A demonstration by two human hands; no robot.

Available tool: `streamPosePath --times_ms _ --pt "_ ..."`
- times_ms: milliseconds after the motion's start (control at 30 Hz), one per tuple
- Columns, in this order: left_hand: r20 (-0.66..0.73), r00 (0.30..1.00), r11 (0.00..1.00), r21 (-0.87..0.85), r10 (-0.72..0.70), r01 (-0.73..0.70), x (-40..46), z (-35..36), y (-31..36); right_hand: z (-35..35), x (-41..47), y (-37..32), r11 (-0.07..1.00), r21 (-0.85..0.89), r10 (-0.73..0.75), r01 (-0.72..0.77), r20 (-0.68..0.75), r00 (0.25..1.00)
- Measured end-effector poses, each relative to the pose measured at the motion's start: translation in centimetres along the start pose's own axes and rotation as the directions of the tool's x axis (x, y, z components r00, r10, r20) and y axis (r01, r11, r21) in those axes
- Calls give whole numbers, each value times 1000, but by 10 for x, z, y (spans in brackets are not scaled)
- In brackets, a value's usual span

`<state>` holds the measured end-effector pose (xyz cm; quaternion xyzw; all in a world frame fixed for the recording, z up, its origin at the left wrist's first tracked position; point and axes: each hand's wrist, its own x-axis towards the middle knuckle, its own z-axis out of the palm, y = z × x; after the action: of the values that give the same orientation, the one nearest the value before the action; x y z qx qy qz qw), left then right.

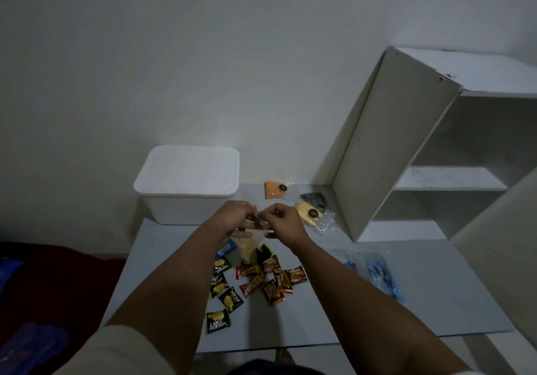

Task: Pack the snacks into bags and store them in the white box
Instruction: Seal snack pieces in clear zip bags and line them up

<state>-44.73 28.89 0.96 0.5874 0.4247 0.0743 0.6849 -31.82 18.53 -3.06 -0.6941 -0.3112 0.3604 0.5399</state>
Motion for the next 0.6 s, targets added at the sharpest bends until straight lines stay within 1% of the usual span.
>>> streamPosePath --times_ms 100,167,233,300,400,500,600 --pt "4 1000 999 54 8 -8 -4 -3 -1 3 -1 -2 998 -64 -27 26 -13 1000" --pt "-11 1000 995 98 16 -15 -6 -4 -2 5 0 -2 991 -128 -35 28 -52 998" --pt "-57 997 984 174 42 -31 -8 -5 -4 5 3 -1 979 -202 -42 14 -132 990" --pt "-118 988 959 274 102 -66 -9 -5 -8 3 5 1 966 -260 -49 -9 -217 975" --pt "-190 963 899 428 190 -93 -8 -8 -13 -1 6 1 954 -298 -57 -33 -289 956" --pt "-196 956 860 502 218 -93 -12 -7 -13 -3 15 2 914 -404 -151 25 -283 947" --pt "-200 956 870 484 215 -94 -16 -3 -7 -6 25 -1 870 -488 -207 69 -237 949"
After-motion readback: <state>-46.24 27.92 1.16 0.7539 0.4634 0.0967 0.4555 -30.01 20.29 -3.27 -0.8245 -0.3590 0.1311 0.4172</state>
